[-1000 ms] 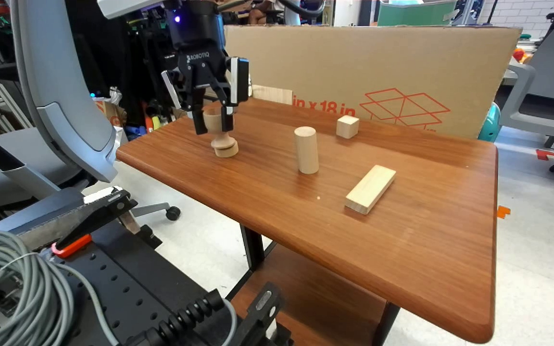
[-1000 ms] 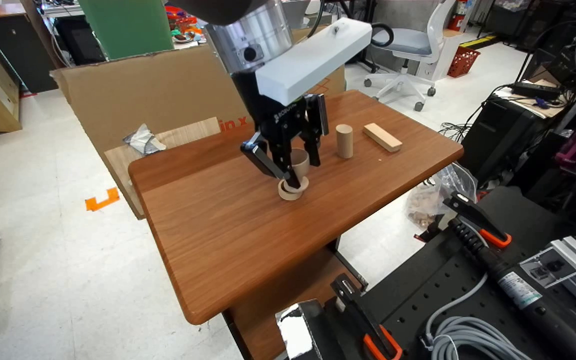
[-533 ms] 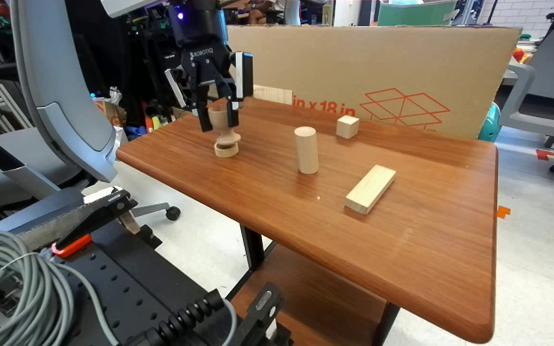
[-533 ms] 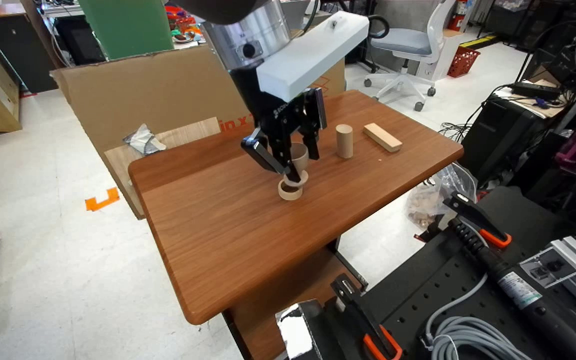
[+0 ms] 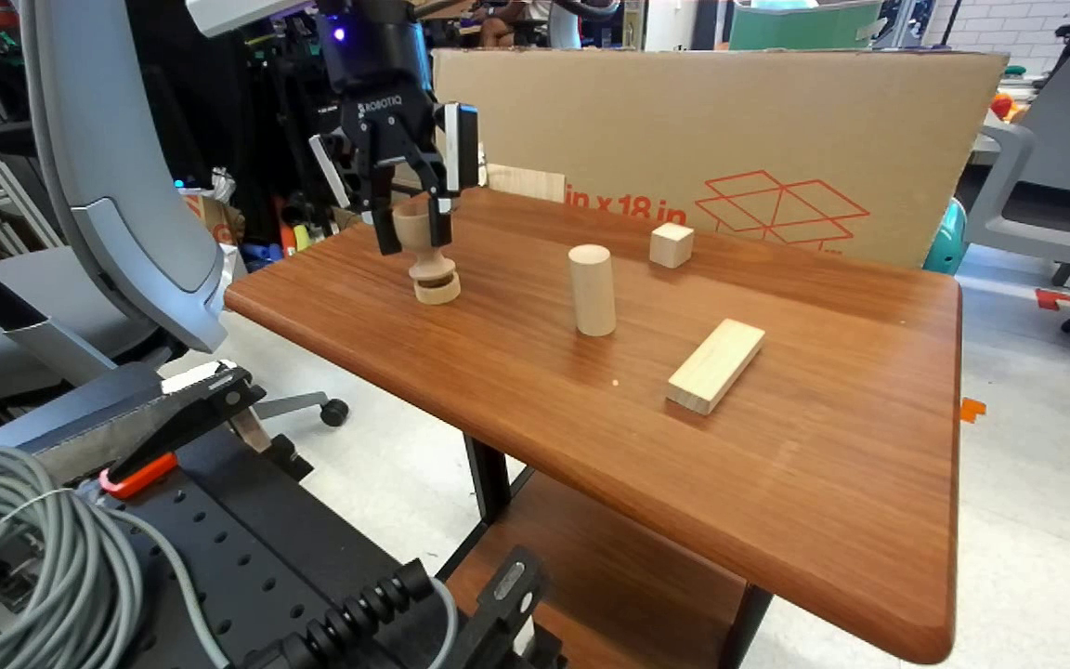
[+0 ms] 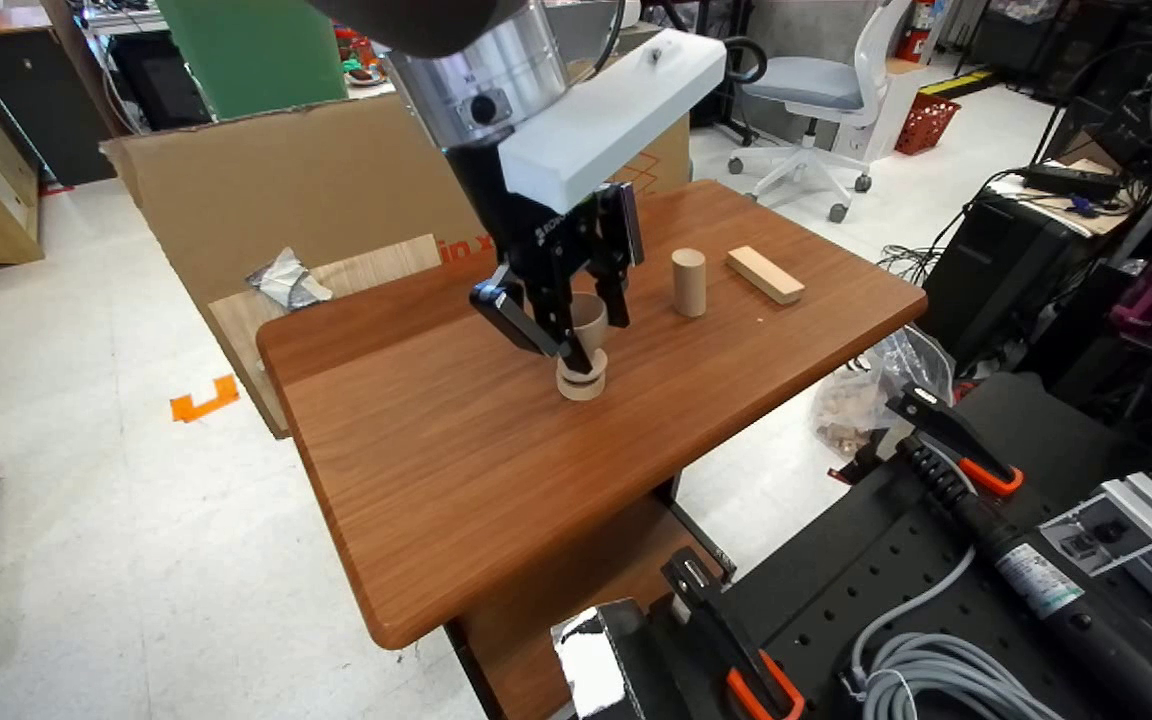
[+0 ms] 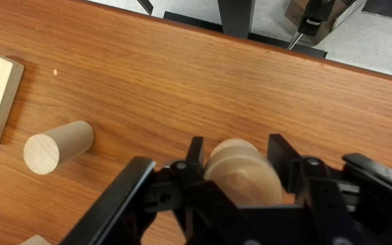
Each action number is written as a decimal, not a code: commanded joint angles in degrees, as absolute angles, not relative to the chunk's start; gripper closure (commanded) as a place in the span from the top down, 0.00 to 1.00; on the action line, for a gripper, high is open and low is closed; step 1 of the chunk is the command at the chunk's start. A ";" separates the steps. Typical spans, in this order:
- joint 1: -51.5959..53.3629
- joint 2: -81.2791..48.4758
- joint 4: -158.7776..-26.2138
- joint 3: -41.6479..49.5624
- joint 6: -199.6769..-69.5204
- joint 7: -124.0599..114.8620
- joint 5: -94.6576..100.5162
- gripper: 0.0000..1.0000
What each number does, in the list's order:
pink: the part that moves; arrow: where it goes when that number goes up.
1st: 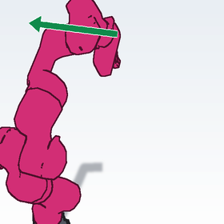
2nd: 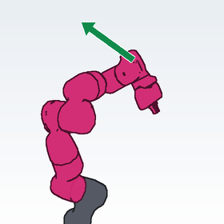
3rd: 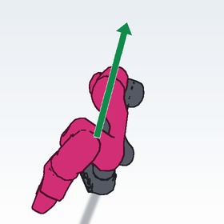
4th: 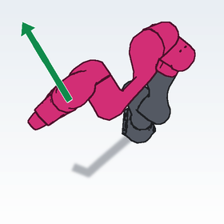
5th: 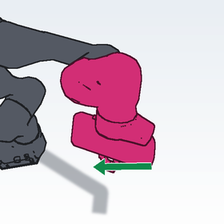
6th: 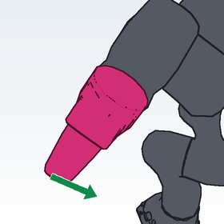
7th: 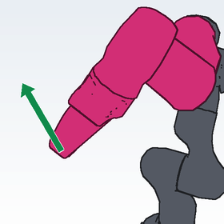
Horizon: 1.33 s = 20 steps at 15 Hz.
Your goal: Put the wooden cup on the wooden ring
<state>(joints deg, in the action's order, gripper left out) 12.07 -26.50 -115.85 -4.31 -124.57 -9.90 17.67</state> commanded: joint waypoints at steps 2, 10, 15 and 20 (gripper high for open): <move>12.92 -27.47 -114.55 -3.88 -123.69 -9.66 18.33 0.27; 13.10 -27.10 -114.56 -3.71 -123.68 -9.62 18.96 1.00; 12.19 -23.69 -115.86 -4.27 -123.46 -9.29 16.84 1.00; 9.29 -13.94 -119.12 -4.75 -123.45 -7.95 9.59 1.00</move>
